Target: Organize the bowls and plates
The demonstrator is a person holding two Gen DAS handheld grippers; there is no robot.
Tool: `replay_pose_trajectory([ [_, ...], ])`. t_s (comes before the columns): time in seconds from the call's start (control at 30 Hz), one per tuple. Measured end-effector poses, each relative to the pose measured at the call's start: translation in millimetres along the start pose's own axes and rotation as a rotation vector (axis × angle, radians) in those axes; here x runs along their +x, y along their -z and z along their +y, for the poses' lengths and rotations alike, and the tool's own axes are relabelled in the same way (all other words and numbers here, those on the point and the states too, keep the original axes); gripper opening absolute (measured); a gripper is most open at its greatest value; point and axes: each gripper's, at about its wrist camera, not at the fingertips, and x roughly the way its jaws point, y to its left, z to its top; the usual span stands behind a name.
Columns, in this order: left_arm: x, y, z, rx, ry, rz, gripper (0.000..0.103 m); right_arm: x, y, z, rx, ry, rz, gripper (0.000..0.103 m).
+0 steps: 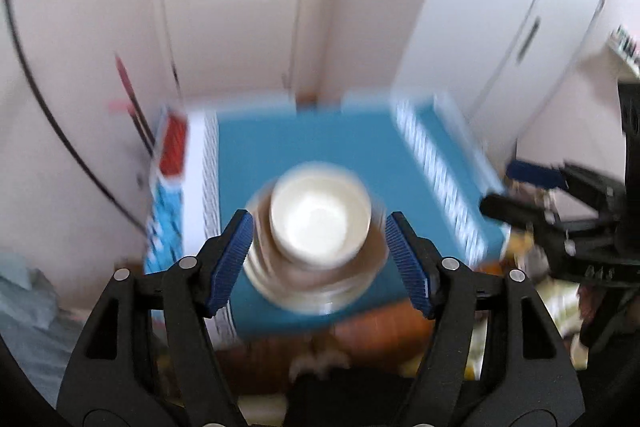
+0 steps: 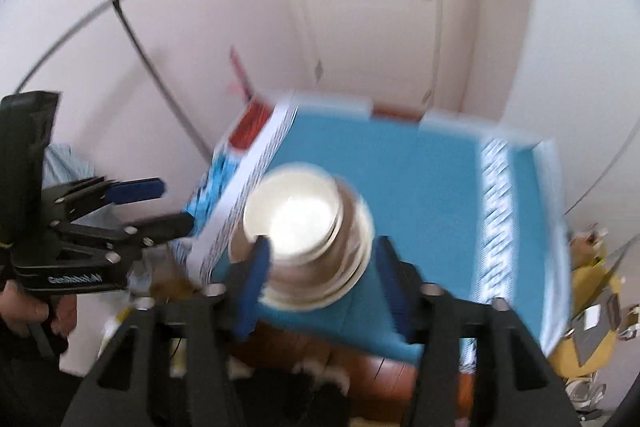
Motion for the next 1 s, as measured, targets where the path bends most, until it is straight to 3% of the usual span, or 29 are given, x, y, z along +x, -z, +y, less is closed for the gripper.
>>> replay_pose_trajectory([
  [0.07, -27.5, -7.7, -12.1, 0.019, -0.031, -0.131, 0.085, -30.1, -2.4, 1.2, 0.011, 0.035, -0.098, 0.082],
  [0.13, -56.0, -9.8, -23.7, 0.041, -0.084, -0.267, 0.103, -55.5, -3.7, 3.3, 0.018, 0.09, -0.186, 0.086],
  [0.23, -83.9, -8.6, -42.1, 0.077, -0.146, -0.415, 0.103, -88.8, -5.3, 8.2, 0.019, 0.195, -0.319, 0.102],
  [0.4, -101.8, -4.2, -50.5, 0.071, -0.164, -0.451, 0.103, -117.8, -2.5, 3.3, 0.057, 0.274, -0.434, 0.102],
  [0.6, -117.0, 2.0, -42.3, 0.019, -0.145, -0.472, 0.103, -124.4, -1.6, 3.7, 0.063, 0.275, -0.443, 0.102],
  [1.0, -127.0, 5.1, -43.2, 0.026, -0.184, -0.498, 0.103, -130.4, 2.7, 13.2, 0.064, 0.292, -0.47, 0.102],
])
